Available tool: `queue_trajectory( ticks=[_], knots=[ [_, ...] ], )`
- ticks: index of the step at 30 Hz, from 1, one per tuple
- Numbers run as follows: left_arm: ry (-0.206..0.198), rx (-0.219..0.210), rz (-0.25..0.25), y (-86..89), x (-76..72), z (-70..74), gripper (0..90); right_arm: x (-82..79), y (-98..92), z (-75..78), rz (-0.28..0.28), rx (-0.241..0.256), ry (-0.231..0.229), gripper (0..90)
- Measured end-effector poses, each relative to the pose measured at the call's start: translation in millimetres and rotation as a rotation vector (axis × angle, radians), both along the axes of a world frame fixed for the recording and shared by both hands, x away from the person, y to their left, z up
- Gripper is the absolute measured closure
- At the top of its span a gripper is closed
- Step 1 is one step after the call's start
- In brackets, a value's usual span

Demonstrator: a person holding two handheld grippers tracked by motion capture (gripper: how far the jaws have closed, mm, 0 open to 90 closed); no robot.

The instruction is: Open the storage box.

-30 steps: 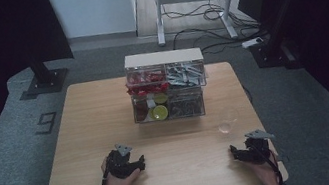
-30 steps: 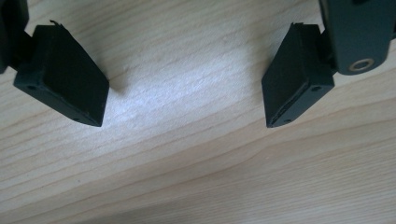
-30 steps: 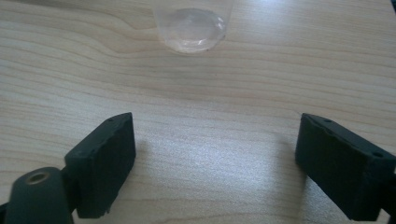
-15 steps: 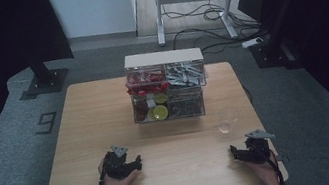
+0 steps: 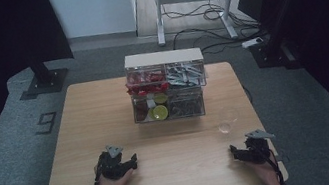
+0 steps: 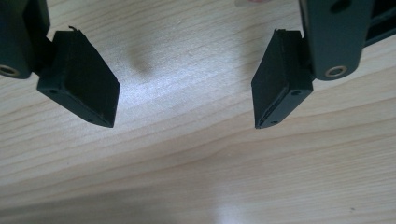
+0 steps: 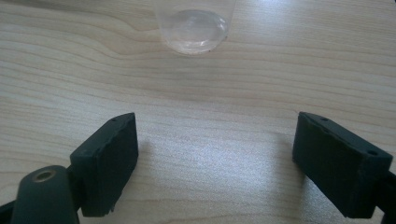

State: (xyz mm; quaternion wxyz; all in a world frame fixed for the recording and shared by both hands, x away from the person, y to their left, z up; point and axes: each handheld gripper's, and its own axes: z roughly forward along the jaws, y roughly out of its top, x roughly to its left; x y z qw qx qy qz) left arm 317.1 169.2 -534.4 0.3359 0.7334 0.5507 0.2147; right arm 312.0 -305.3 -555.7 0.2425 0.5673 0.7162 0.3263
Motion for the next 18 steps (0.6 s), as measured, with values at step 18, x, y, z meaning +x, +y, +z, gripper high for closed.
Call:
queue_trajectory(
  ticks=[18],
  knots=[
    [-0.052, -0.079, -0.058, 6.1, -4.2, 23.2, 53.9, 0.1, 0.6, -0.1, 0.004, -0.005, 0.0, 14.1]
  ],
)
